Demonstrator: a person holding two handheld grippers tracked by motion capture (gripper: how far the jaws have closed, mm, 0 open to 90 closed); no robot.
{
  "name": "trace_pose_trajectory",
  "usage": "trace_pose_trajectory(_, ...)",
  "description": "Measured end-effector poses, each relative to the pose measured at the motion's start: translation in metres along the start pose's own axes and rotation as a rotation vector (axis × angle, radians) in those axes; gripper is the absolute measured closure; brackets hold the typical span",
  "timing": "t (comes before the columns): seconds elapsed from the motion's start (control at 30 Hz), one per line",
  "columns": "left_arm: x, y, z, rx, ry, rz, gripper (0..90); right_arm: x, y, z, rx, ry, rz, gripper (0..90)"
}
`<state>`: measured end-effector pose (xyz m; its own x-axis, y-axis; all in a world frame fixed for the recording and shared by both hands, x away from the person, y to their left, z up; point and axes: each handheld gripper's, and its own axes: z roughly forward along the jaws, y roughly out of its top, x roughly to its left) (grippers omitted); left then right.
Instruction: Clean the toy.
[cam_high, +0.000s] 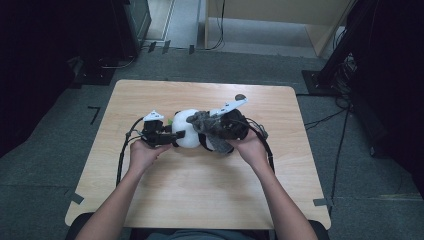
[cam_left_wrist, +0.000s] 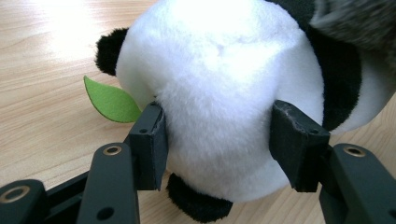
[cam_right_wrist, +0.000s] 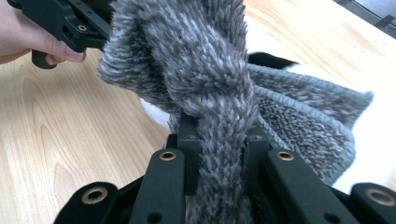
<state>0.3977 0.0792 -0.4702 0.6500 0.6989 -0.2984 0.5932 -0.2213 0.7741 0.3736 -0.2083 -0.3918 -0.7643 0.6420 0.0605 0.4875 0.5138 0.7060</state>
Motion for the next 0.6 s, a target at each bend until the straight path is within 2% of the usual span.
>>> trace_pose_trajectory(0.3,0.001,0.0,0.0,0.001,0.0,0.001,42.0,-0.011,-0.017,-0.019,-0.023,-0.027,0.038,76.1)
trace_pose_trajectory(0.6,0.002,-0.001,0.001,0.002,-0.001,0.004,41.8,-0.023,-0.03,-0.031,-0.023,-0.05,0.079,76.0)
